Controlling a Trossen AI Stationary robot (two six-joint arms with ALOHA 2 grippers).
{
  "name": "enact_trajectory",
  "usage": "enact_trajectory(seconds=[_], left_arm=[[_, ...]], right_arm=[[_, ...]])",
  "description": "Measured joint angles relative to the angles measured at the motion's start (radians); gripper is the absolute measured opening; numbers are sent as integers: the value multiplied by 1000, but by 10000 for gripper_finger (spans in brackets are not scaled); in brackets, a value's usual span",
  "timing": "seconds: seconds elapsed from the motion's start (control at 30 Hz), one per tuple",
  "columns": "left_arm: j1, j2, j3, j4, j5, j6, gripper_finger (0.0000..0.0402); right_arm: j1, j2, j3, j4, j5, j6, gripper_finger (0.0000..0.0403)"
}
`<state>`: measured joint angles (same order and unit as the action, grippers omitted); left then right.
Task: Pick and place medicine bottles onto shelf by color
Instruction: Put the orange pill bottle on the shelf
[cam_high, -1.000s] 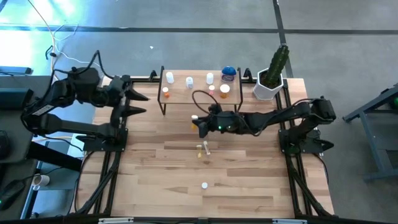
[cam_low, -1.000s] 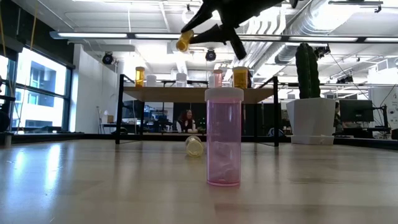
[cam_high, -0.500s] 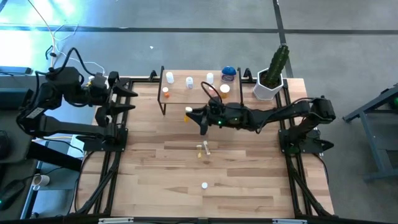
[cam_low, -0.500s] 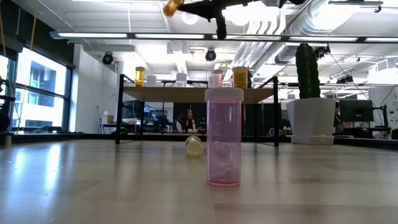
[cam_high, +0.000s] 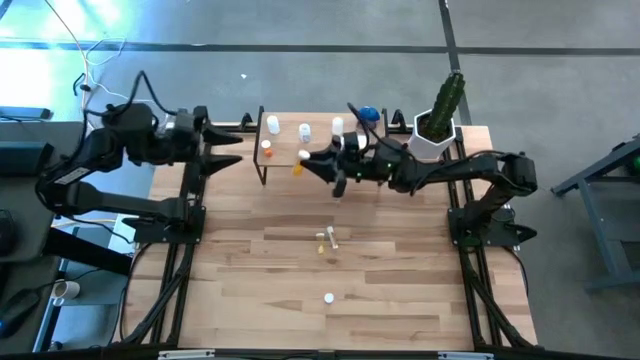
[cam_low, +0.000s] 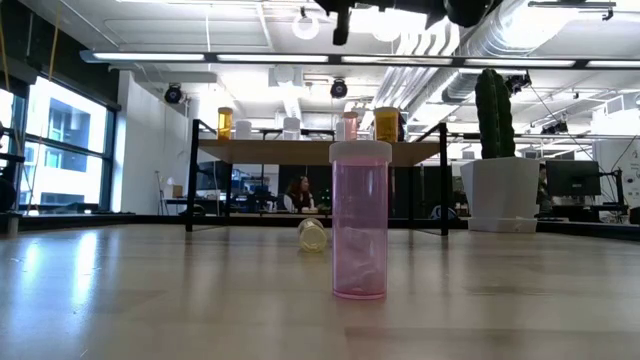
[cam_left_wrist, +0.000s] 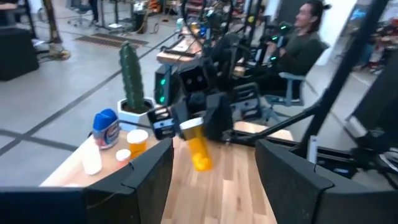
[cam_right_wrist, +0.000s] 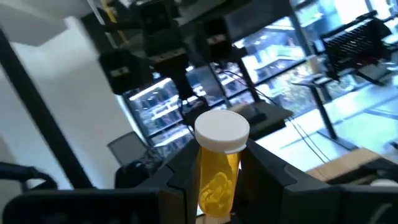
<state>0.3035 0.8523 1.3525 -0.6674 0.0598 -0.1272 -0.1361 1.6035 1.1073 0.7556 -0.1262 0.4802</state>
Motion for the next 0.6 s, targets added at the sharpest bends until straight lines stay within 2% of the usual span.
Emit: enact_trajectory(seconds=[0.1,0.27,0.4,0.5,0.6], left_arm=[[3,29,0,14,-30,8,218],[50,72,0,43,-21,-13,218],[98,106,0,44,-16,-19,218],[129,135,0,44,-15,-19,218],[156,166,0,46,29,-25,218]], right_arm=[[-29,0,29,-31,-81,-22,90],[-79,0,128,-150,-185,-103,90],[-122,-1,225,-311,-275,-157,90],[-138,-1,290,-437,-302,-222,90],[-150,-1,345,-537,-342,-275,90]])
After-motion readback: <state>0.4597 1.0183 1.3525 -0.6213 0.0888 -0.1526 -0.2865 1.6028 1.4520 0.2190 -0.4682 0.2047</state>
